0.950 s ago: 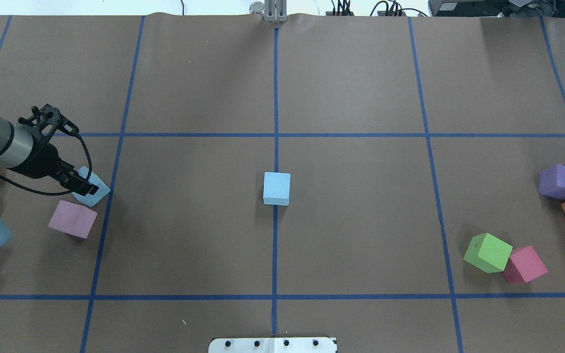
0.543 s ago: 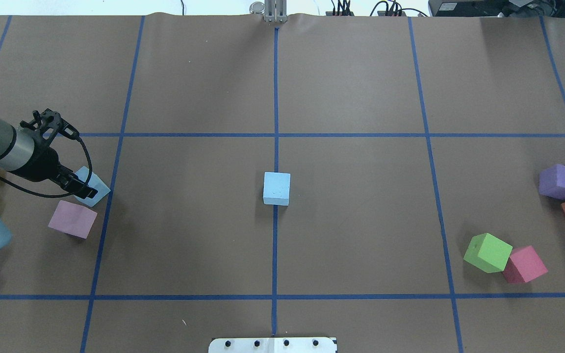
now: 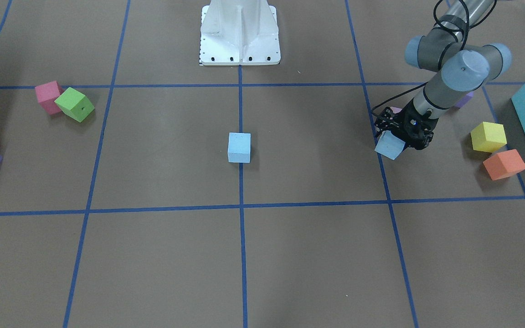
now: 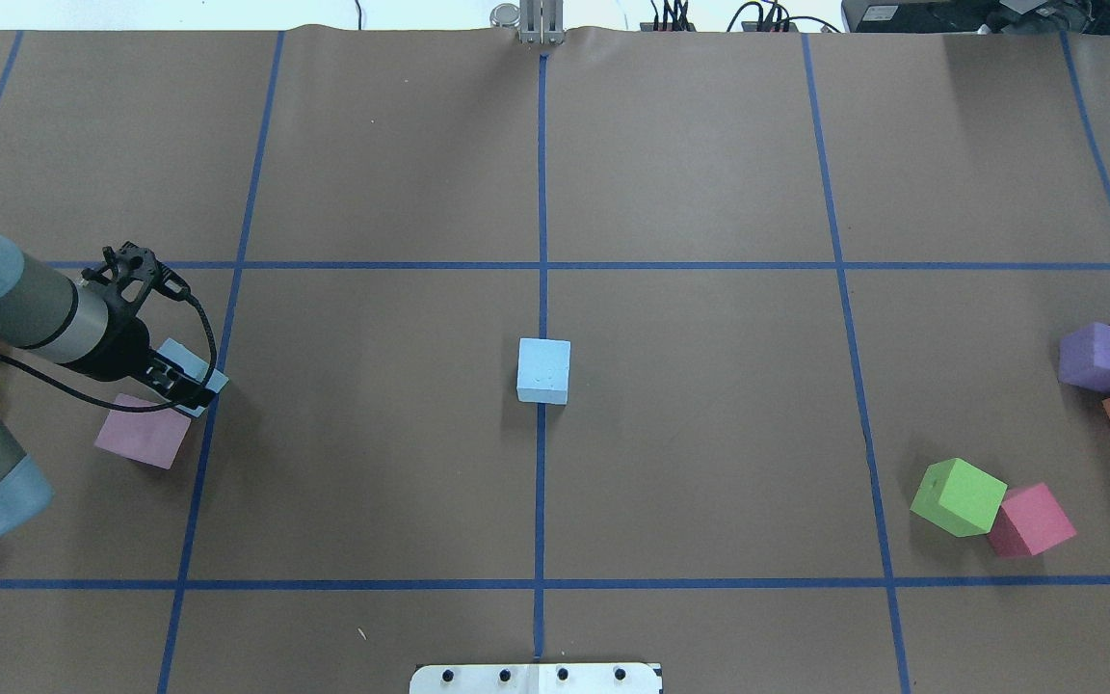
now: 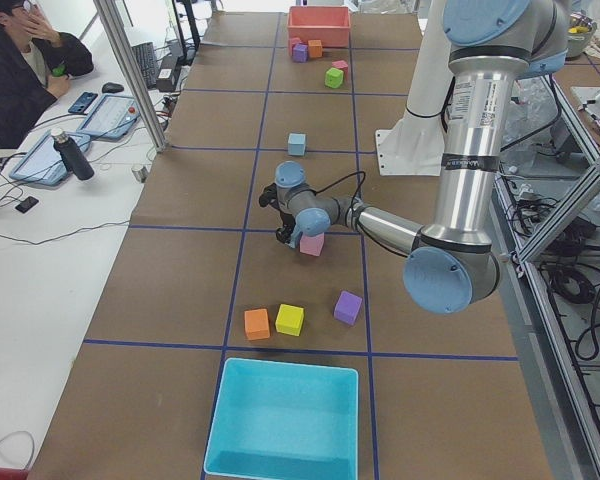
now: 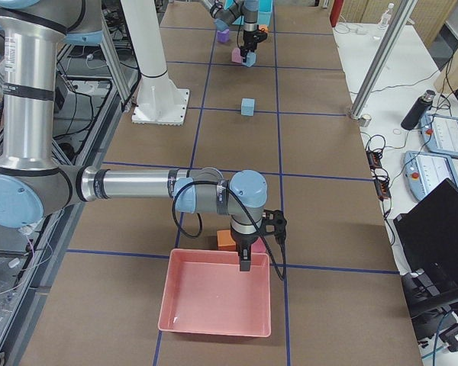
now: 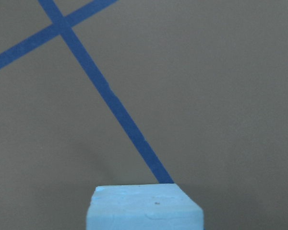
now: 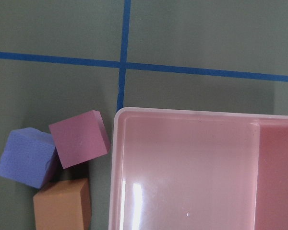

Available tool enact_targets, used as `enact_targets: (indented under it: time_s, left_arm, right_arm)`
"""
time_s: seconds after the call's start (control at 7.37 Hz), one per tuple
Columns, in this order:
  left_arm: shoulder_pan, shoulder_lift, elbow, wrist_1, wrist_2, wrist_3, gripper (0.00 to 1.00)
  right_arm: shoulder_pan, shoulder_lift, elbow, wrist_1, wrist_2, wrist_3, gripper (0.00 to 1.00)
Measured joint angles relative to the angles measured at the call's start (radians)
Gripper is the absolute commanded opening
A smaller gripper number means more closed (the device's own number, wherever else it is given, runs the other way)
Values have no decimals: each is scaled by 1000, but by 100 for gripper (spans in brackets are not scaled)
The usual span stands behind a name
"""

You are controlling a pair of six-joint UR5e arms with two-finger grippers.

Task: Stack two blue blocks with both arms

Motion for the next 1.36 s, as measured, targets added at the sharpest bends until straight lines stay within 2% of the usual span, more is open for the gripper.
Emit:
enact_targets:
  time_s: [0.27, 0.54, 0.95, 1.22, 1.36]
  left_arm:
    - [2, -8, -13, 1, -3, -3, 0]
    - [2, -66, -48, 37, -12, -36, 0]
    - [37, -301, -48, 186, -17, -340, 0]
    - [100, -515, -36, 434, 6, -481, 0]
    - [133, -618, 7, 525, 52, -533, 0]
  right_arm:
    - [0, 1, -2, 0, 0, 0, 100]
    - [0, 2, -4, 0, 1, 0, 100]
    - [0, 0, -5, 0, 2, 1, 100]
    - [0, -1, -9, 0, 3, 3, 100]
    - [0, -2, -10, 0, 3, 3, 100]
